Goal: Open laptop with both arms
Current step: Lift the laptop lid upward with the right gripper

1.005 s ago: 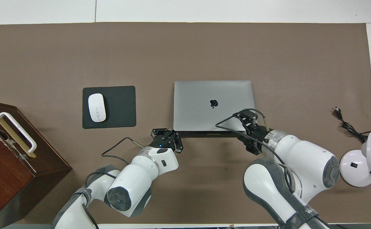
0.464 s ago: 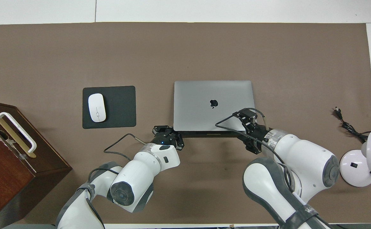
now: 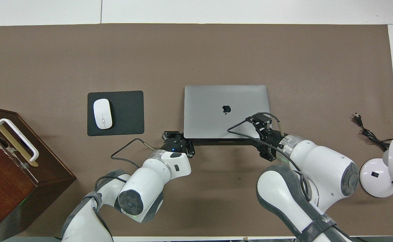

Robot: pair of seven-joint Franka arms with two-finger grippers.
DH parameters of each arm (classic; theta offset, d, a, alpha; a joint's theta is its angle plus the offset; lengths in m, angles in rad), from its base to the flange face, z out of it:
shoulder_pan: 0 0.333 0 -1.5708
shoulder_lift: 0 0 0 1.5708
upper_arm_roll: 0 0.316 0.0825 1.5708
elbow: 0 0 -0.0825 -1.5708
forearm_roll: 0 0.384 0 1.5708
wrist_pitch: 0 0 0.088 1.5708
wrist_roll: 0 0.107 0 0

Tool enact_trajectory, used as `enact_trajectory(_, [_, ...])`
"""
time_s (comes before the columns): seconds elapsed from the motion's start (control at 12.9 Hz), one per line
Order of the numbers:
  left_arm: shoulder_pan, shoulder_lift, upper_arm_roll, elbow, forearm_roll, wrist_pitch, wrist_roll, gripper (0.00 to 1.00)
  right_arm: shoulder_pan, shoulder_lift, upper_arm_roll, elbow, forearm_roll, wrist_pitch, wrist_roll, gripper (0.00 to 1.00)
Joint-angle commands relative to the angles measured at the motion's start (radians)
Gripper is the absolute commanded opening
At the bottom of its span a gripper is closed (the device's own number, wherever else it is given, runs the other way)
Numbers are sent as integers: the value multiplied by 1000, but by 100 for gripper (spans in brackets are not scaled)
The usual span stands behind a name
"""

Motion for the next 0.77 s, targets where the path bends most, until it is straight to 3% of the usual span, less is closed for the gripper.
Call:
enact_trajectory(0.0, [0, 31, 5, 16, -12, 21, 30, 0, -1, 14, 4, 11, 21, 27, -44, 100])
enact_trajectory(0.7, [-2, 31, 5, 9, -12, 21, 30, 0, -9, 48, 3, 80, 21, 29, -44, 100])
